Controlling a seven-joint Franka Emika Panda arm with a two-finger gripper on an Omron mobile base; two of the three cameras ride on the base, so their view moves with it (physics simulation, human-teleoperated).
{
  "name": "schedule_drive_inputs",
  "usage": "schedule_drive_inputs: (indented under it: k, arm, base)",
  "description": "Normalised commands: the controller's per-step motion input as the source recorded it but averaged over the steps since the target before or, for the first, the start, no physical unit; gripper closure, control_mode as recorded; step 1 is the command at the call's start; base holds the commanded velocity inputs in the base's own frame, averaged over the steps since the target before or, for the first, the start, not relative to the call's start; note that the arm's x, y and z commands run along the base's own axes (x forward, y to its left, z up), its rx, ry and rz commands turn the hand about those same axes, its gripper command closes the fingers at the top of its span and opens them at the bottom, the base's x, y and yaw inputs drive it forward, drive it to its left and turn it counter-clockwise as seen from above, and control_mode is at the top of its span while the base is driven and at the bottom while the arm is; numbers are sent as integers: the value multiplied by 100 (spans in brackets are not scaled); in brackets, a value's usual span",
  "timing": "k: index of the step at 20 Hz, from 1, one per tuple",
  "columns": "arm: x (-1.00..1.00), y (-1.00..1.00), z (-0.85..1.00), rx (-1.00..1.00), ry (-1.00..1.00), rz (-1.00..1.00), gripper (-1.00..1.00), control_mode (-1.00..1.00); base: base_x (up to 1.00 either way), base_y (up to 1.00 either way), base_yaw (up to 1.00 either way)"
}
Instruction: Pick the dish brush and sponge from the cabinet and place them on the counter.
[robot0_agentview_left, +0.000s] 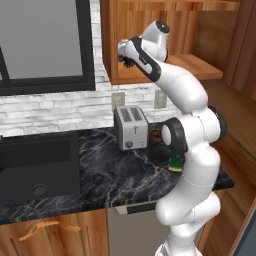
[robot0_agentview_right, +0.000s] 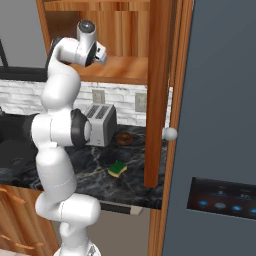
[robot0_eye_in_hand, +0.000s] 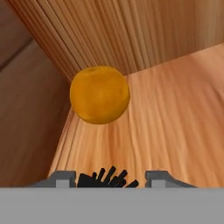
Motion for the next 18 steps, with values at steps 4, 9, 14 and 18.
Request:
schedule_drive_inputs:
  k: [4, 9, 14, 18]
  arm:
    - [0, -21, -7, 0, 1, 1, 100, -100]
    - [-13, -37, -11, 0, 0, 2, 100, -100]
    - [-41, -26, -18, 0, 0, 4, 100, -100]
    - [-62, -8, -19, 0, -3, 5, 100, -100]
  base:
    - [0, 0, 0]
    - [0, 0, 0]
    - [0, 0, 0]
    - [0, 0, 0]
